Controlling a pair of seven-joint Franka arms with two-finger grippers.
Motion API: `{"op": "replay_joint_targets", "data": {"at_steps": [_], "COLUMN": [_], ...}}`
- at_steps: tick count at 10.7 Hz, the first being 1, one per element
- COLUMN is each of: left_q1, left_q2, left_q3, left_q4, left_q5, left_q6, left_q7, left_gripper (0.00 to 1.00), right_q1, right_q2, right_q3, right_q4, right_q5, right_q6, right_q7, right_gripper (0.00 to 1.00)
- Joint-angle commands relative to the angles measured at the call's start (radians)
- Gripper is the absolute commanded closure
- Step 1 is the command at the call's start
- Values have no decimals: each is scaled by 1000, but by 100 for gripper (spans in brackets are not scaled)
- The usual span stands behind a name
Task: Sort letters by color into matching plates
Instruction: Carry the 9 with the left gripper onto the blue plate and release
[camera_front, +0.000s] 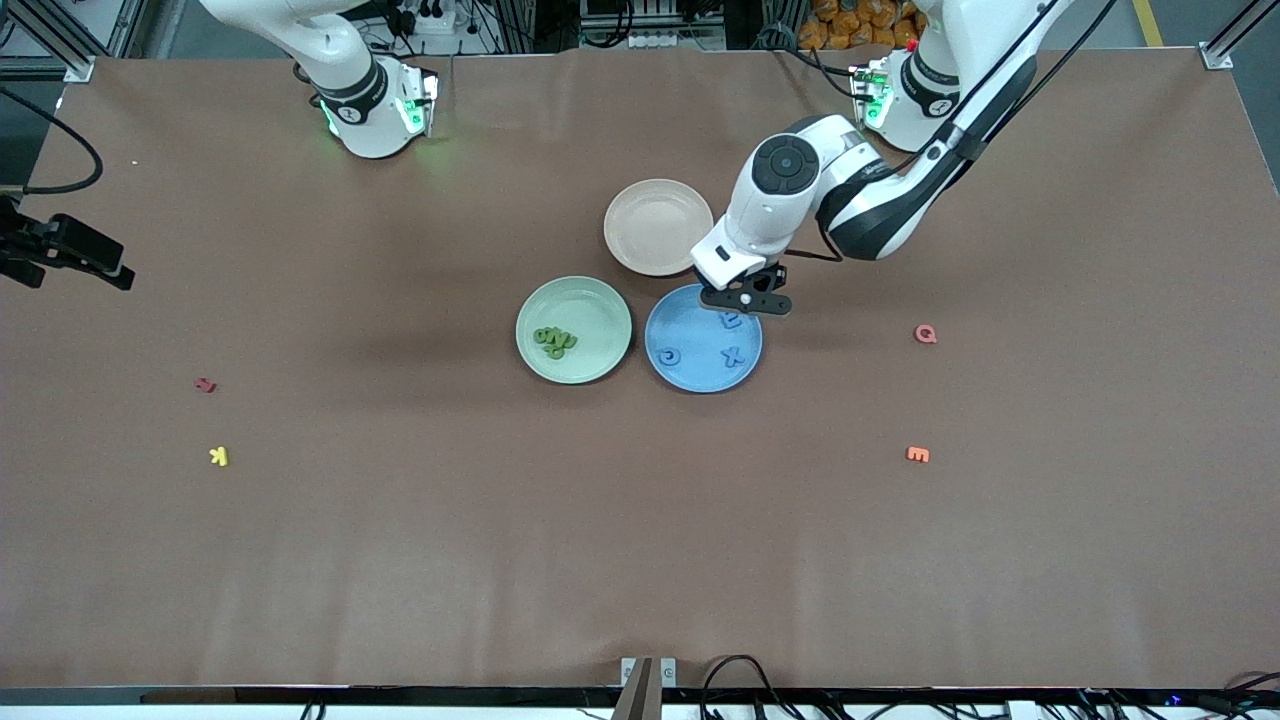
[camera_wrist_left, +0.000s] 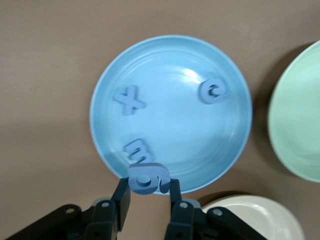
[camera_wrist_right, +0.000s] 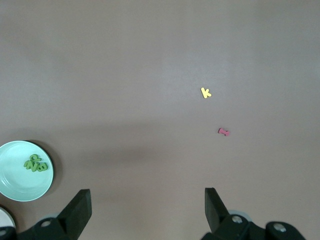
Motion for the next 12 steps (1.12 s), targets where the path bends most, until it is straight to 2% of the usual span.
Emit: {"op": "replay_joint_targets", "data": {"at_steps": [1,3,6,8,10,11,12], "left_q1": [-107,-178,-182,-182,-176,-160,-157], "left_q2": [84,102,105,101,90,87,81], "left_q3": [89,160,165,166,166,168,174], "left_q4": [103,139,143,144,148,151,162], "left_q5": [-7,-7,-7,-7,-6,-4,-4], "left_q6": [-20,-20,-20,-20,-21,-32,-56], "left_q7": [-66,-90,-110,-133,-156,-153,-149], "left_gripper": [93,90,34,18,14,14,9], "right_q1": [6,6,5,0,-42,-85,-124], "right_q2": [-3,-3,-3,-3,-3,-3,-3], "right_q3": [2,2,2,2,51,98,138], "right_q4": [1,1,2,2,2,2,2], "right_q5": [-16,-16,-16,-14,-14,-14,-16], "right_q6": [-4,-4,-7,-4,-6,-6,-6], "right_q7": [16,16,14,14,16,16,14], "right_gripper": [0,0,0,0,0,0,0]}}
